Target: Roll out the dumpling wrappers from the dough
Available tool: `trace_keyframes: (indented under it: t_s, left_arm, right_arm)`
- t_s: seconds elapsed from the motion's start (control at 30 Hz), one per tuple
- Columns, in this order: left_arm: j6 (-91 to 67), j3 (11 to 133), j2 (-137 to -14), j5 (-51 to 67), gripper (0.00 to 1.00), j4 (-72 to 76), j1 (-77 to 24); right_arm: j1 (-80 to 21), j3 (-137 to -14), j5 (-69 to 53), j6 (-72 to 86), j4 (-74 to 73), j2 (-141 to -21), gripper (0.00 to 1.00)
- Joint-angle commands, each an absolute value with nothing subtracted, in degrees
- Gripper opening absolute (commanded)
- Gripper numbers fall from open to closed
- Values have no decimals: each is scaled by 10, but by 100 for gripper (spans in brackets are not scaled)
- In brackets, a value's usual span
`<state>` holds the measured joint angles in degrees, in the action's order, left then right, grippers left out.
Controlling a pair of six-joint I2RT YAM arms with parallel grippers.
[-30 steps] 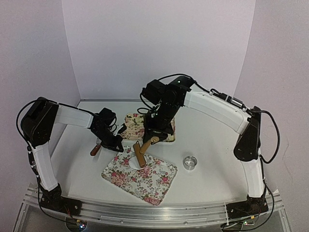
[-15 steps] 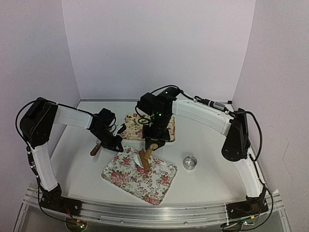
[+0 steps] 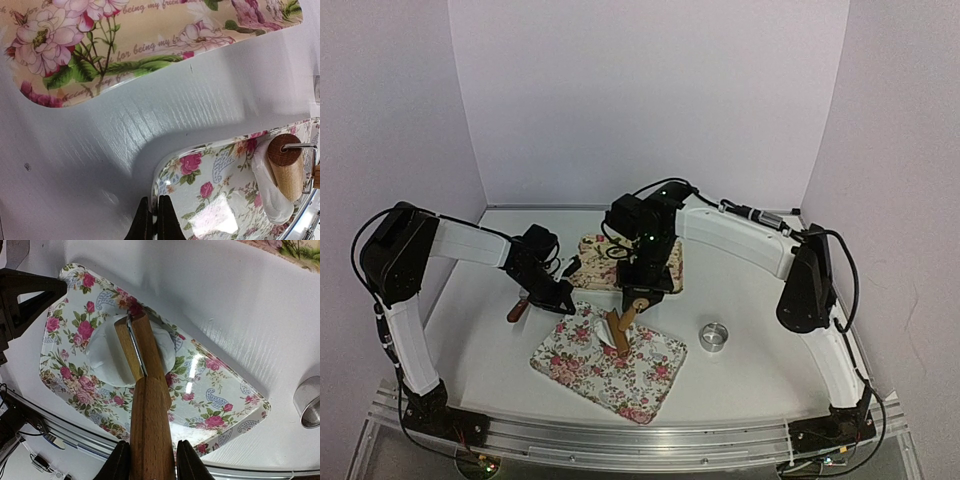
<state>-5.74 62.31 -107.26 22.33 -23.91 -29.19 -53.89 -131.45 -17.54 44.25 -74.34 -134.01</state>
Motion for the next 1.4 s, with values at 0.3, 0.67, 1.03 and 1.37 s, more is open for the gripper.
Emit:
trace_keyframes:
  t_s: [0.3,0.67,1.03,1.37]
  left_arm:
    - [-42,605,-1054,194,0,-240,-278]
    - [-40,580,-1040,191,0,-235,-246]
    - [-46,567,-1032,186,0,-234,-242]
    - [-54,561,-1024,183,0,-237,-242]
  right_arm:
    - [-536,-1204,-50,451,-902,-1405,0]
    - [-519,-1091,-34,481,-907,-1342,0]
    - [-513,-1032,-25,498,-908,-1299,0]
    - [-512,-1027,-18,501,-912,-1288,0]
